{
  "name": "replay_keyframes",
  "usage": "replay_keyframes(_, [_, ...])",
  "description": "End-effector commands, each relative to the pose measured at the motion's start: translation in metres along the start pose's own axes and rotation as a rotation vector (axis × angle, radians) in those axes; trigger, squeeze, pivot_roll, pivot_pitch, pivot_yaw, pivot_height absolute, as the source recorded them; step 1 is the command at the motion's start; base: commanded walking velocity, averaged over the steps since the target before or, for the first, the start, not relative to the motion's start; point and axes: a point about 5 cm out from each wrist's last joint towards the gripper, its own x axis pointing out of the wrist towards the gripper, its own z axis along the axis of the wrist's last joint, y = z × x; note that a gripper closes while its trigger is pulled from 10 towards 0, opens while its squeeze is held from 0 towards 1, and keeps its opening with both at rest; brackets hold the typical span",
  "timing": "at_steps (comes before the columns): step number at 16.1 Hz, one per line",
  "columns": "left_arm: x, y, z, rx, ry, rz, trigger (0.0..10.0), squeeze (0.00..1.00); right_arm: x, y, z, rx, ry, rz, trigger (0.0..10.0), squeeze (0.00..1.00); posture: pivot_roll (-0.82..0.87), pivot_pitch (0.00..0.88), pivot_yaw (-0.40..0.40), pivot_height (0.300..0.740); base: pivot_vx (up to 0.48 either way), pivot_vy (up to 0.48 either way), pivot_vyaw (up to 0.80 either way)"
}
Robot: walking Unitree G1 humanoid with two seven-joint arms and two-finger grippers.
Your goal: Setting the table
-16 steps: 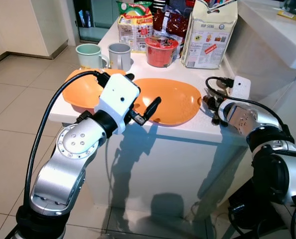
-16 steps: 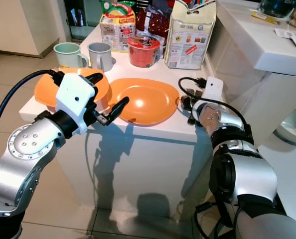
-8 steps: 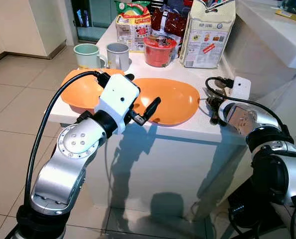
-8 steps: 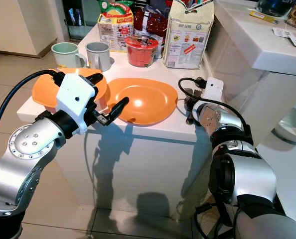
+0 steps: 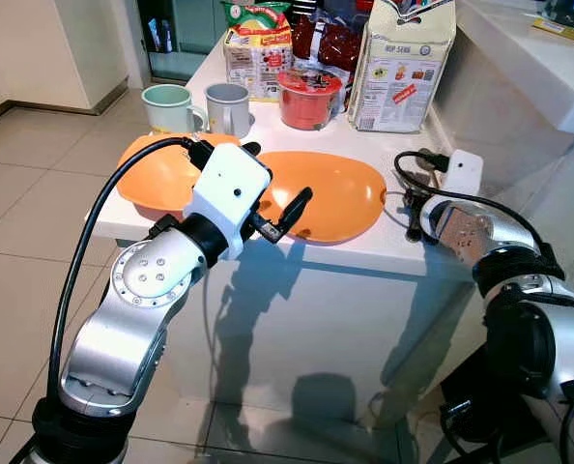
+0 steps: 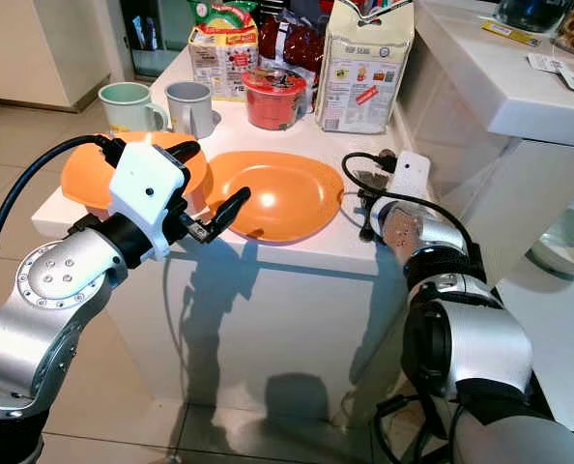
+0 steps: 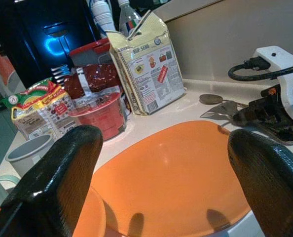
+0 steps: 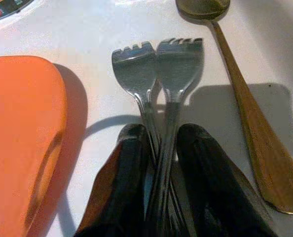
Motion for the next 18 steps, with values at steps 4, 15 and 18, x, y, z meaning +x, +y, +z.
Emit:
replay_keyframes(4, [0.004, 0.001, 0.003, 0.017, -0.01, -0.008, 10.0, 0.0, 0.002, -0.002, -0.014, -0.014, 0.023, -0.042, 0.0, 0.0, 0.09, 0.0, -0.069, 0.74, 0.0, 0.0, 0.0])
replay_keyframes(15, [0.006, 0.004, 0.006, 0.036, -0.034, 0.003, 10.0, 0.0, -0.003, 0.023, 0.025, -0.213, -0.208, -0.077, 8.9, 0.0, 0.09, 0.0, -0.07, 0.74, 0.0, 0.0, 0.0])
replay_keyframes(18, [0.006, 0.004, 0.006, 0.036, -0.038, 0.0, 10.0, 0.0, -0.003, 0.019, 0.022, -0.254, -0.19, -0.105, 10.0, 0.0, 0.09, 0.0, -0.07, 0.74, 0.0, 0.0, 0.0])
